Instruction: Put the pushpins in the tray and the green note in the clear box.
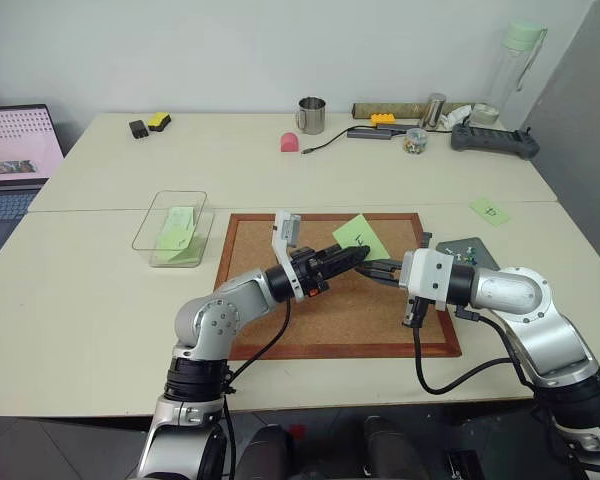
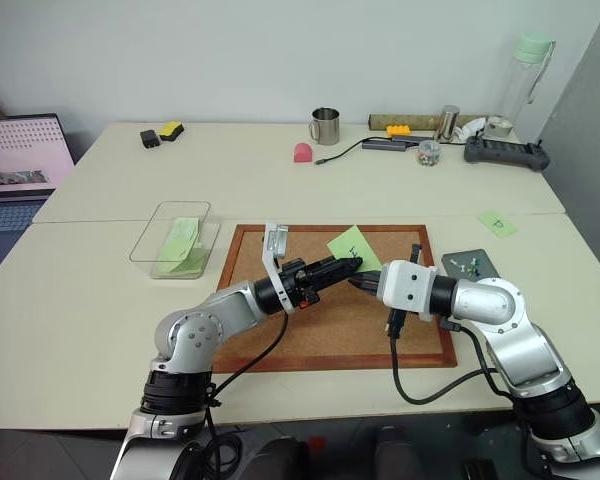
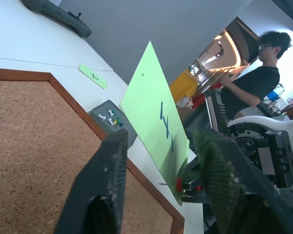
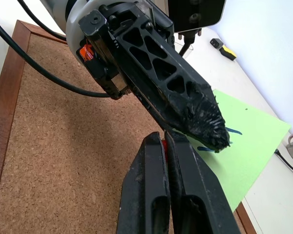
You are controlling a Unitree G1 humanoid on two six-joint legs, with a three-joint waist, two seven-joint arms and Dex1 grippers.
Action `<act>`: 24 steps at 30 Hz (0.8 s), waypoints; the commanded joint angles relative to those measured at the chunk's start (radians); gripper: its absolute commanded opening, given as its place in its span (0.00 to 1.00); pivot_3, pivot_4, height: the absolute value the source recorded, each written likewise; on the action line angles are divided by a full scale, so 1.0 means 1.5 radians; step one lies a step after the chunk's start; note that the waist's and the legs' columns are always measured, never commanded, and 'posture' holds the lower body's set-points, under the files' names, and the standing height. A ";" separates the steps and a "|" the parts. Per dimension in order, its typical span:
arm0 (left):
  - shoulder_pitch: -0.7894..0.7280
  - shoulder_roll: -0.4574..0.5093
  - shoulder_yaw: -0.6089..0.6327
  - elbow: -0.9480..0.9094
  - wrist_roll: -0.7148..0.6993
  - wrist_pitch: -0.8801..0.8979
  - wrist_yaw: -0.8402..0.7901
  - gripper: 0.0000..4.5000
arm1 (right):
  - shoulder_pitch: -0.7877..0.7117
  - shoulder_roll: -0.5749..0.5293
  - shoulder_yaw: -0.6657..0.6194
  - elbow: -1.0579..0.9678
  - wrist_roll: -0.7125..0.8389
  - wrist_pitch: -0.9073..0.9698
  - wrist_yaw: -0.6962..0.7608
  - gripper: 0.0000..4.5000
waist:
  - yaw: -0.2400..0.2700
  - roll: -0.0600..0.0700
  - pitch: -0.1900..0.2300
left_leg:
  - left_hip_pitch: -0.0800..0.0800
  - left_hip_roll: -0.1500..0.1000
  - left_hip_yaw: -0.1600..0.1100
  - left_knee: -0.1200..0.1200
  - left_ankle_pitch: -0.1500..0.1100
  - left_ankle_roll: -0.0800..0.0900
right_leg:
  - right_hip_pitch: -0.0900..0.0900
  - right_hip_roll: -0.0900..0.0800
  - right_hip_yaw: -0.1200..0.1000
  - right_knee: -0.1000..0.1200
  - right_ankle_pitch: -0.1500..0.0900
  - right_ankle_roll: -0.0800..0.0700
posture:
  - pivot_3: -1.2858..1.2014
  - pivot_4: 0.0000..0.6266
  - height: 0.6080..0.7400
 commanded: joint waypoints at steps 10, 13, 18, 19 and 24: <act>0.005 0.009 -0.033 -0.023 0.032 -0.037 -0.028 0.01 | -0.025 0.000 0.002 -0.037 0.000 -0.007 0.007 0.00 | 0.000 0.000 0.000 | 0.000 0.000 0.000 0.000 0.000 0.000 | 0.000 0.000 0.000 0.000 0.000 0.000 | 0.52 0.24 1.00; 0.008 0.009 -0.039 -0.017 0.049 -0.048 -0.024 0.01 | -0.024 -0.001 0.001 -0.042 0.000 -0.008 0.008 0.00 | 0.000 0.000 0.000 | 0.000 0.000 0.000 0.000 0.000 0.000 | 0.000 0.000 0.000 0.000 0.000 0.000 | 0.52 0.24 1.00; 0.011 0.003 -0.052 0.015 0.097 -0.079 -0.004 0.01 | -0.024 -0.005 -0.008 -0.058 0.002 -0.003 0.006 0.00 | 0.001 0.000 0.000 | 0.000 0.000 0.000 0.000 0.000 0.000 | 0.000 0.000 0.000 0.000 0.000 0.000 | 0.52 0.24 1.00; 0.012 0.002 -0.054 0.020 0.106 -0.086 -0.002 0.01 | -0.023 -0.007 -0.018 -0.067 0.010 0.006 0.003 0.00 | 0.001 0.000 0.000 | 0.000 0.000 0.000 0.000 0.000 0.000 | 0.000 0.000 0.000 0.000 0.000 0.000 | 0.52 0.24 1.00; 0.015 -0.001 -0.059 0.035 0.137 -0.111 0.002 0.01 | -0.003 -0.025 -0.090 -0.099 0.044 0.065 -0.018 0.00 | 0.003 0.000 0.000 | 0.000 0.000 0.000 0.000 0.000 0.000 | 0.000 0.000 0.000 0.000 0.000 0.000 | 0.52 0.24 1.00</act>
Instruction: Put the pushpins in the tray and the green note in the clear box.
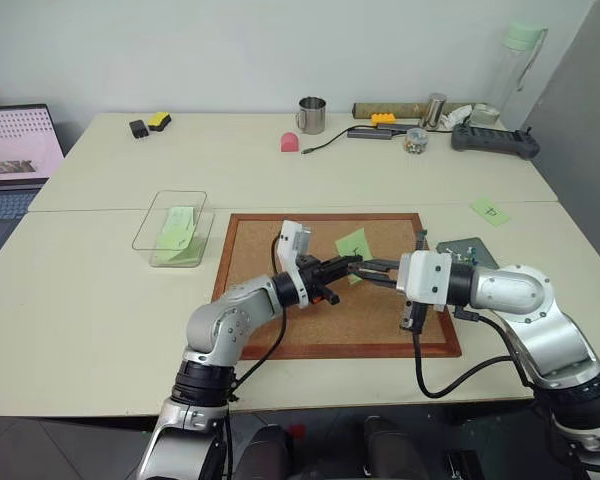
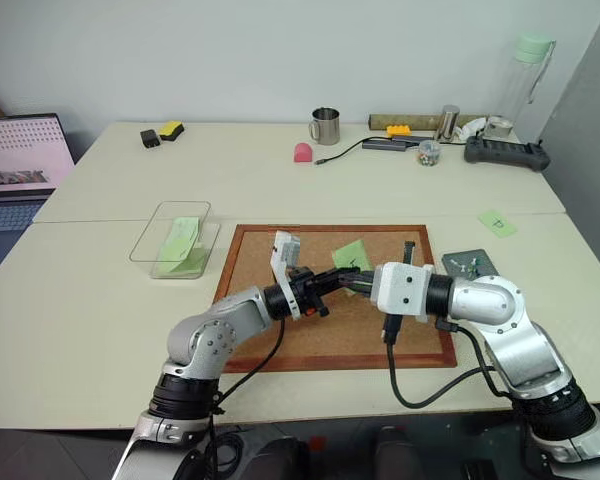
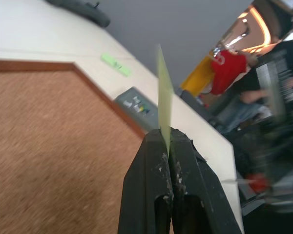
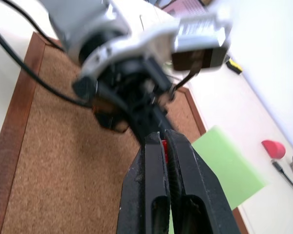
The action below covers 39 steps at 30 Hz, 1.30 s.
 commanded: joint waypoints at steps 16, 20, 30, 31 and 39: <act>0.016 0.035 -0.002 -0.082 0.038 -0.042 -0.001 0.01 | 0.126 0.007 -0.240 0.182 -0.009 0.251 -0.229 0.00 | 0.005 0.000 0.000 | 0.000 0.000 0.004 0.000 0.000 0.000 | 0.000 0.000 0.001 0.000 0.000 0.000 | 0.52 0.24 1.00; 0.017 0.042 -0.008 -0.090 0.044 -0.046 -0.006 0.00 | 0.102 0.030 -0.248 0.229 0.010 0.269 -0.245 0.10 | 0.005 0.000 0.000 | 0.000 0.000 0.004 0.000 0.000 0.000 | 0.000 0.000 0.001 0.000 0.000 0.000 | 0.52 0.24 1.00; 0.022 0.048 -0.006 -0.102 0.047 -0.047 -0.004 0.00 | 0.086 0.029 -0.260 0.236 0.044 0.276 -0.243 0.60 | 0.000 0.000 0.000 | 0.000 0.000 0.004 0.000 0.000 0.000 | 0.000 0.000 0.001 0.000 0.000 0.000 | 0.52 0.24 1.00; 0.022 0.050 -0.004 -0.105 0.047 -0.046 -0.004 0.00 | 0.088 0.025 -0.262 0.225 0.049 0.272 -0.236 0.63 | 0.000 0.000 0.000 | 0.000 0.000 0.004 0.000 0.000 0.000 | 0.000 0.000 0.001 0.000 0.000 0.000 | 0.52 0.24 1.00; 0.014 0.104 0.066 -0.168 0.050 -0.058 0.036 0.00 | 0.085 -0.050 -0.235 0.033 0.168 0.228 -0.042 0.69 | -0.005 0.001 0.000 | 0.000 0.001 0.004 0.000 0.000 0.000 | 0.000 0.001 0.001 0.000 0.000 0.000 | 0.52 0.24 1.00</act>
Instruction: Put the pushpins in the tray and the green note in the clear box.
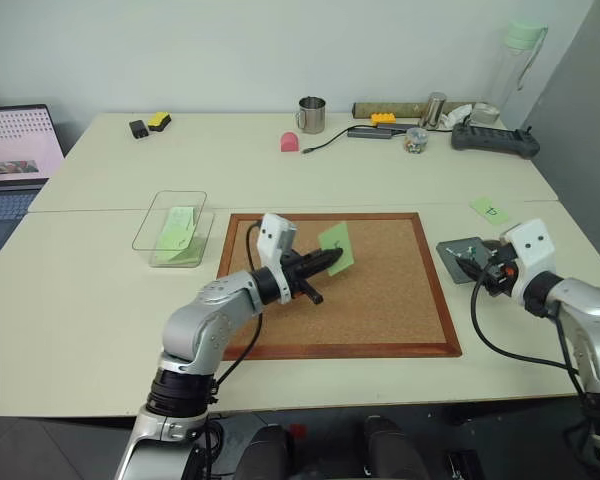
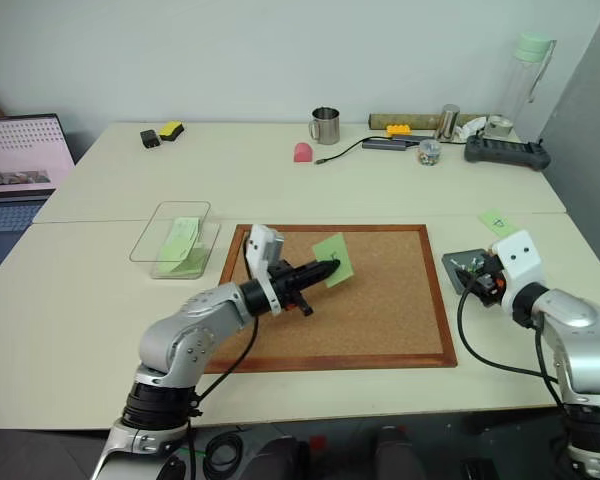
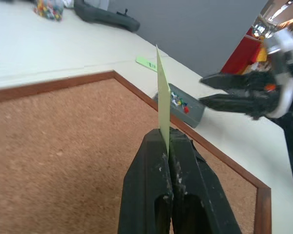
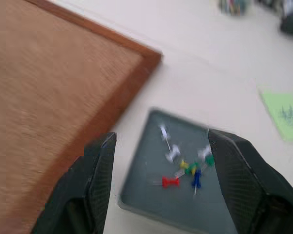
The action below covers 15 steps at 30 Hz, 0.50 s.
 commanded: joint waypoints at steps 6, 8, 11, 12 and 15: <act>0.001 0.094 0.107 -0.047 0.035 -0.044 0.043 0.00 | -0.147 -0.050 0.064 -0.169 0.189 0.054 0.179 0.69 | 0.000 -0.001 0.001 | 0.000 0.000 -0.001 0.000 0.000 0.000 | 0.000 0.000 0.000 0.000 0.000 0.000 | 0.52 0.24 1.00; 0.001 0.123 0.130 -0.045 0.061 -0.062 0.061 0.00 | -0.192 -0.054 0.078 -0.160 0.206 0.076 0.186 0.69 | 0.002 -0.002 0.001 | 0.000 0.000 -0.003 0.000 0.000 0.000 | 0.000 0.000 0.000 0.000 0.000 0.000 | 0.52 0.24 1.00; -0.007 0.169 0.169 -0.020 0.118 -0.095 0.107 0.00 | -0.239 -0.055 0.094 -0.143 0.224 0.103 0.196 0.69 | 0.003 -0.003 0.002 | -0.001 0.000 -0.004 0.000 0.000 0.000 | 0.000 0.000 -0.002 0.000 0.000 0.000 | 0.52 0.24 1.00; -0.011 0.184 0.178 -0.008 0.134 -0.103 0.117 0.00 | -0.248 -0.054 0.100 -0.138 0.224 0.104 0.198 0.69 | 0.004 -0.003 0.002 | -0.001 0.000 -0.004 0.000 0.000 0.000 | 0.000 0.000 -0.002 -0.001 0.000 0.000 | 0.52 0.24 1.00; -0.022 0.224 0.197 0.039 0.172 -0.121 0.138 0.00 | -0.266 -0.049 0.114 -0.126 0.225 0.108 0.200 0.69 | 0.006 -0.003 0.002 | -0.001 -0.001 -0.005 0.000 0.000 0.000 | 0.000 -0.001 -0.002 -0.001 0.000 0.000 | 0.52 0.24 1.00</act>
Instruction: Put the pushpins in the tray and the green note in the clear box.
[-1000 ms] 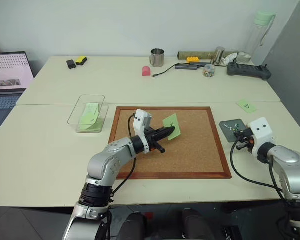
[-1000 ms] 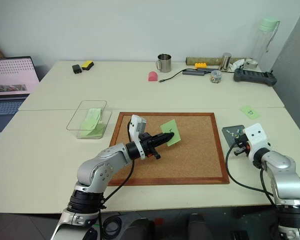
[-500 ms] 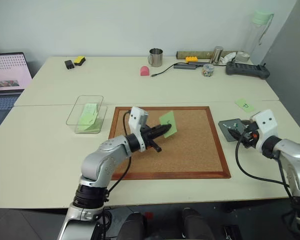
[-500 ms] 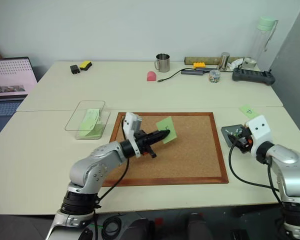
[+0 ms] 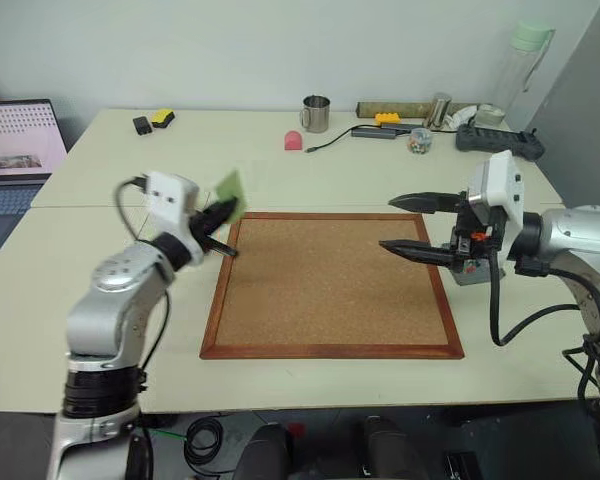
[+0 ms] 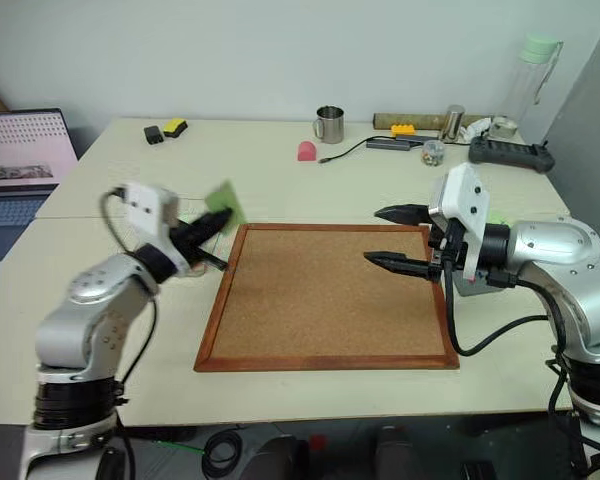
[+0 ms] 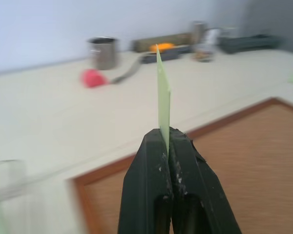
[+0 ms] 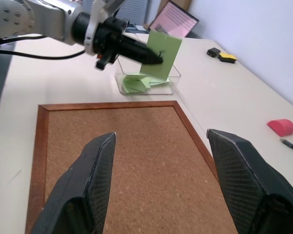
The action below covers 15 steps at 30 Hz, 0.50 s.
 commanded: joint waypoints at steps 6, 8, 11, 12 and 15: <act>-0.036 0.086 0.022 0.148 0.112 -0.047 0.047 0.00 | -0.034 0.006 0.026 0.013 0.005 -0.002 0.013 0.69 | -0.001 0.000 0.000 | 0.000 0.000 0.000 0.000 0.000 0.000 | 0.000 0.000 0.000 0.000 0.000 0.000 | 0.52 0.24 1.00; -0.041 0.093 0.017 0.178 0.126 -0.055 0.048 0.00 | -0.035 0.008 0.030 0.014 0.003 -0.003 0.012 0.69 | -0.002 0.000 0.000 | 0.000 0.000 0.000 0.000 0.000 0.000 | 0.000 0.000 0.000 0.000 0.000 0.000 | 0.52 0.24 1.00; -0.054 0.099 0.010 0.213 0.147 -0.079 0.049 0.00 | -0.034 0.009 0.032 0.014 0.003 -0.004 0.010 0.69 | -0.002 0.000 0.000 | 0.000 0.000 0.000 0.000 0.000 0.000 | -0.001 0.000 0.000 0.000 0.000 0.000 | 0.52 0.24 1.00; -0.059 0.099 0.009 0.223 0.148 -0.083 0.047 0.00 | -0.034 0.010 0.032 0.013 0.003 -0.004 0.008 0.69 | -0.002 0.000 0.000 | -0.001 0.000 0.000 0.000 0.000 0.000 | -0.001 0.000 -0.001 0.000 0.000 0.000 | 0.52 0.24 1.00; -0.070 0.099 0.008 0.239 0.151 -0.102 0.033 0.11 | -0.032 0.014 0.029 0.011 0.002 -0.006 0.001 0.70 | -0.001 0.000 0.000 | -0.003 0.000 -0.001 0.000 0.000 0.000 | -0.002 0.000 -0.001 0.000 0.000 0.000 | 0.52 0.24 1.00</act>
